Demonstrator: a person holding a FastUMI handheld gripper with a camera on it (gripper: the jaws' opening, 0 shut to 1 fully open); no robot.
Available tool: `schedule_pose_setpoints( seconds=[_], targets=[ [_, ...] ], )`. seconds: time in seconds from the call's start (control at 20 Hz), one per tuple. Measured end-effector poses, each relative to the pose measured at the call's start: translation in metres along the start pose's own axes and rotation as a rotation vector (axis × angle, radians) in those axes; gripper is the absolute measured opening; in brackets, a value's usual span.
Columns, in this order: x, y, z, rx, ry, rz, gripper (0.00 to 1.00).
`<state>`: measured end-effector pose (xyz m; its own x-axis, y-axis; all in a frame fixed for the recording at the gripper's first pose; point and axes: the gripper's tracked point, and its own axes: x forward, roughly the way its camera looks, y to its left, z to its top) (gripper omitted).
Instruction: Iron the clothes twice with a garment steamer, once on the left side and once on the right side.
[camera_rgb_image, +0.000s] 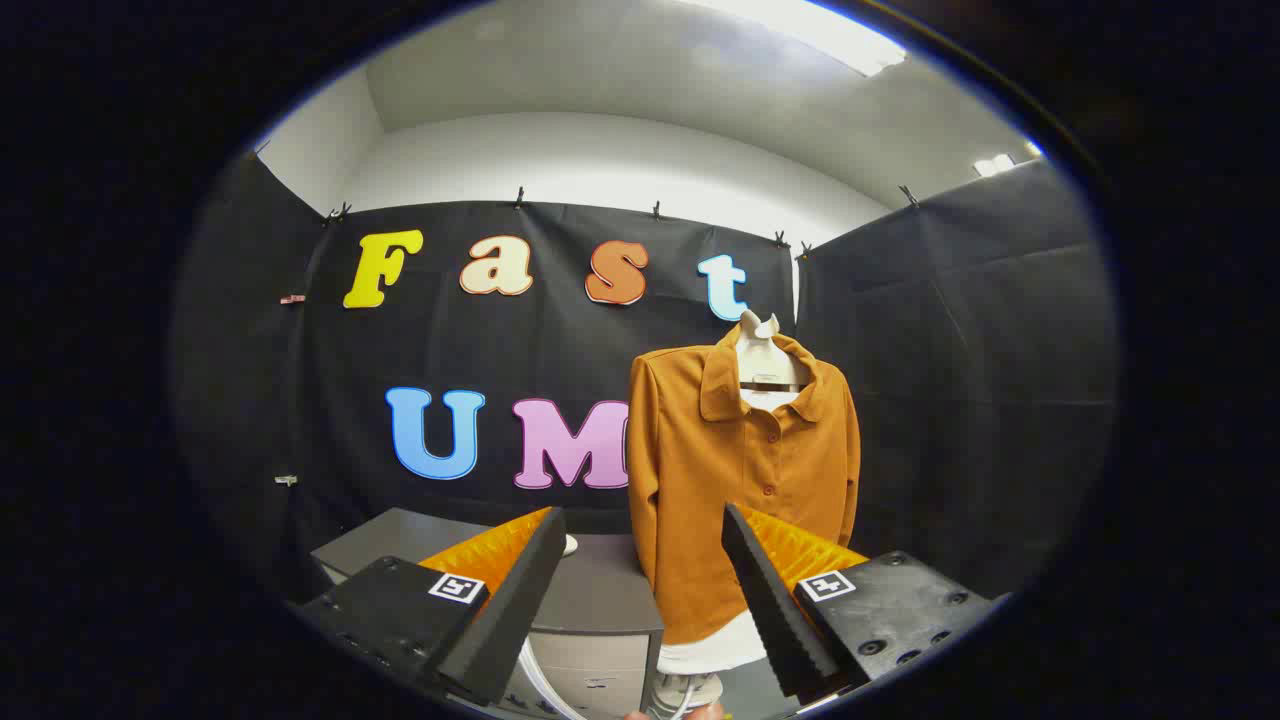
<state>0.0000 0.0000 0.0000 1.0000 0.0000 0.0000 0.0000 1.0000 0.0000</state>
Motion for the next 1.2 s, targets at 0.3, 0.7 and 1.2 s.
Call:
schedule_pose_setpoints(
  seconds=[0.3, 0.7, 1.2],
  targets=[
    [0.0017, 0.008, -0.0055, -0.004, 0.02, 0.006, 0.98],
    [0.003, 0.0028, -0.0024, 0.004, 0.02, -0.028, 0.98],
    [0.0062, 0.0006, -0.0055, -0.006, 0.041, -0.029, 0.98]
  ],
)
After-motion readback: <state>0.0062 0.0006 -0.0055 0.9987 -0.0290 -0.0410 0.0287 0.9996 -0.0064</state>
